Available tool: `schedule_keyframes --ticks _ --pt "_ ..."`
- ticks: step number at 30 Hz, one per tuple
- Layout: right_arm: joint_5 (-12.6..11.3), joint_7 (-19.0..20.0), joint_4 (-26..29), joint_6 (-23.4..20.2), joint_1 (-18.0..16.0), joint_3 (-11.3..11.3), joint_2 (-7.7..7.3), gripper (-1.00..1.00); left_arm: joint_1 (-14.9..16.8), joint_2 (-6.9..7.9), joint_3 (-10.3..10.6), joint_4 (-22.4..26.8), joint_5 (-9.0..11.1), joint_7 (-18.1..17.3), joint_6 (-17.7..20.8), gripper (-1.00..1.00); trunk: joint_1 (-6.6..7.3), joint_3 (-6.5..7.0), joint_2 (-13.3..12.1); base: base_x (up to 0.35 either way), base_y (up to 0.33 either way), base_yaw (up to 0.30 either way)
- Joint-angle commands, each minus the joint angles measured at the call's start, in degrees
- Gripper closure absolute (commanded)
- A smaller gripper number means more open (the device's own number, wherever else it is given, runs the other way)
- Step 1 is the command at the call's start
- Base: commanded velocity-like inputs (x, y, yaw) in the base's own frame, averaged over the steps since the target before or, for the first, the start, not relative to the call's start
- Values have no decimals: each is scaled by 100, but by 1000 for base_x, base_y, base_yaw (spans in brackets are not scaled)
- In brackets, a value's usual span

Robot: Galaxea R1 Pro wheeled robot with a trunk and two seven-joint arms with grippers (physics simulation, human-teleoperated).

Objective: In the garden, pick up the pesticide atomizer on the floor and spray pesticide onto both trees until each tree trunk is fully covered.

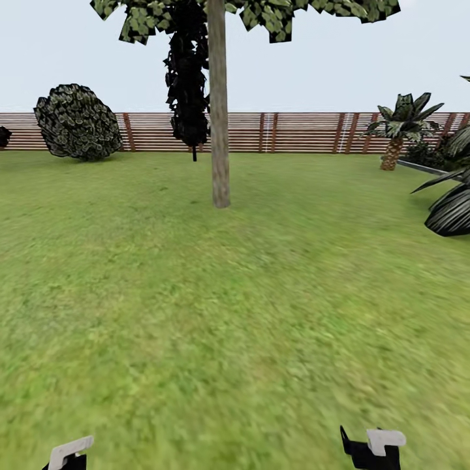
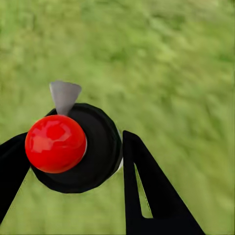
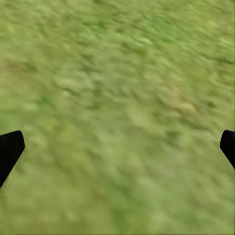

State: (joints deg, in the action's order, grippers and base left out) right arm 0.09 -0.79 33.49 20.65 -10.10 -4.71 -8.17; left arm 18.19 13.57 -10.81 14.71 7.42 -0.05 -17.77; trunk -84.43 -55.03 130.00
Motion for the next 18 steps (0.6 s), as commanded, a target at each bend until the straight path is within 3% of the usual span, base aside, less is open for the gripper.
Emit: schedule_keyframes --ticks 1,12,18 --pt "0 0 0 0 0 0 0 -100 0 2 0 -1 12 -6 1 100 0 0 0 335 124 0" --pt "0 0 0 0 1 3 0 -100 -60 46 0 -2 57 19 -32 100 0 0 0 330 26 0" --pt "0 0 0 0 0 5 5 -100 -53 -26 81 47 -60 105 -31 100 0 0 0 40 0 0"
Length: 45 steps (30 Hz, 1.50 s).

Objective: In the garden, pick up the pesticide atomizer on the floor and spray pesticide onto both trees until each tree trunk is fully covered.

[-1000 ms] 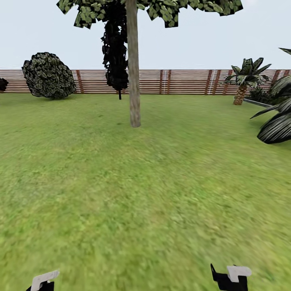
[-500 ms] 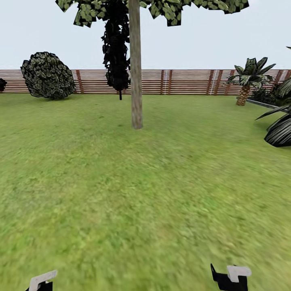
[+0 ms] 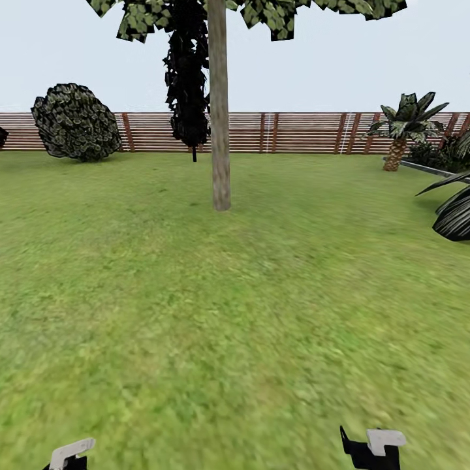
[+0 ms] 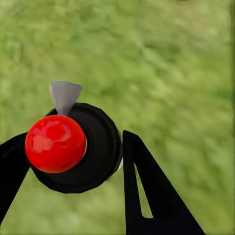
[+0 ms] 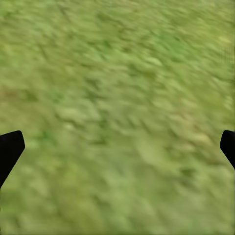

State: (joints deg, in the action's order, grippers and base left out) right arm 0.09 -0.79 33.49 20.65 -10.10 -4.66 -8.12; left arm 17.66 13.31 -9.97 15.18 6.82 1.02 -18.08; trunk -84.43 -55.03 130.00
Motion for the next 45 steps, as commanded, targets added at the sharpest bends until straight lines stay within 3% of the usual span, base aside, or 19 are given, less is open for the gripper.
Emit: schedule_keyframes --ticks 1,14,45 --pt "0 0 0 0 0 0 -1 -100 0 1 2 3 -4 -1 -1 100 0 0 0 46 0 0" --pt "6 0 0 0 1 0 3 -100 -7 49 -80 3 276 5 -1 100 0 0 0 310 0 0" --pt "9 0 0 0 1 0 3 -100 -8 67 -84 -6 285 -8 41 100 0 0 0 342 0 0"
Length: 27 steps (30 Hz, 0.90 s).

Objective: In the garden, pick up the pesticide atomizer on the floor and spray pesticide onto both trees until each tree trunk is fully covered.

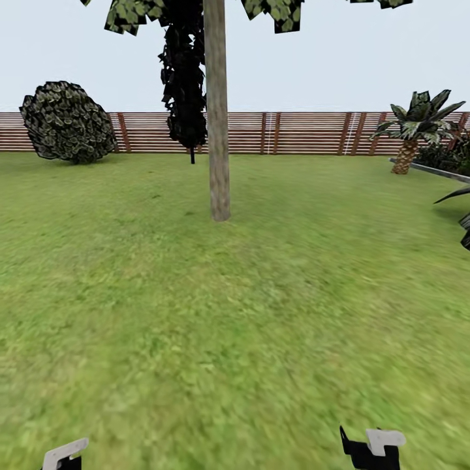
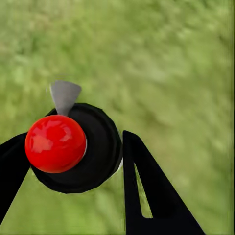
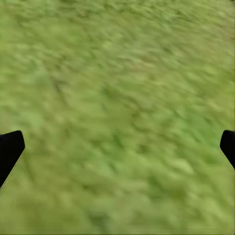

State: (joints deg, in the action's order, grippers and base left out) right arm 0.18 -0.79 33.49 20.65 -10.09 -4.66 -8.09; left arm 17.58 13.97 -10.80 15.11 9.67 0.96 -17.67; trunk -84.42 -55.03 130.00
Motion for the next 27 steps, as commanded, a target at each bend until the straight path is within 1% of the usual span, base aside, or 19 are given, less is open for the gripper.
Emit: schedule_keyframes --ticks 1,27 --pt "0 0 0 0 -1 0 0 -100 0 0 -1 1 0 -1 0 100 0 0 0 343 0 0" --pt "0 0 0 0 -1 0 0 -100 0 0 -1 -8 0 -5 -1 100 0 0 0 343 0 0"
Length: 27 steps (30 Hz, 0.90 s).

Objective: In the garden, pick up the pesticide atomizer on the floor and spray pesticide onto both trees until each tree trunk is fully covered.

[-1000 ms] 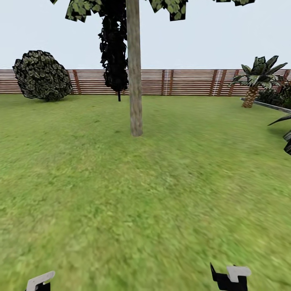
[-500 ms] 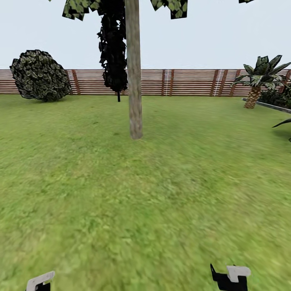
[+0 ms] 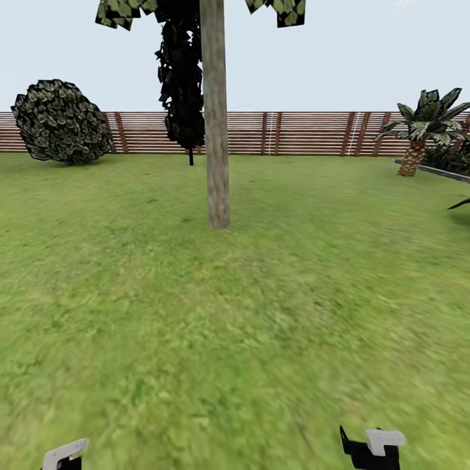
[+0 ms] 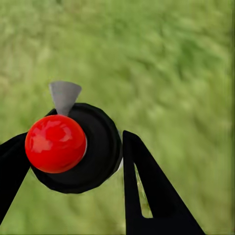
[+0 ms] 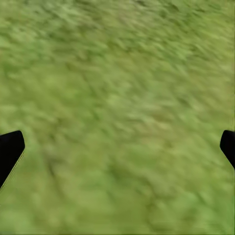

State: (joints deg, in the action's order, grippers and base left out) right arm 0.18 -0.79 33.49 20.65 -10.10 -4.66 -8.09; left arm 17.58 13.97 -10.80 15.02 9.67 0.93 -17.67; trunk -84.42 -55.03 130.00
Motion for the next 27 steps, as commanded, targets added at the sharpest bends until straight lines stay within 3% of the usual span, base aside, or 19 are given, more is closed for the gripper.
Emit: schedule_keyframes --ticks 1,19,27 --pt "0 0 0 0 0 0 0 -100 0 0 -1 1 0 0 -2 100 0 0 0 343 0 0" --pt "-1 0 0 0 1 0 0 -100 0 0 -1 -3 0 2 -8 100 0 0 0 343 0 2" --pt "0 0 0 0 0 0 0 -100 0 0 -1 -8 0 1 -8 100 0 0 0 343 0 138"
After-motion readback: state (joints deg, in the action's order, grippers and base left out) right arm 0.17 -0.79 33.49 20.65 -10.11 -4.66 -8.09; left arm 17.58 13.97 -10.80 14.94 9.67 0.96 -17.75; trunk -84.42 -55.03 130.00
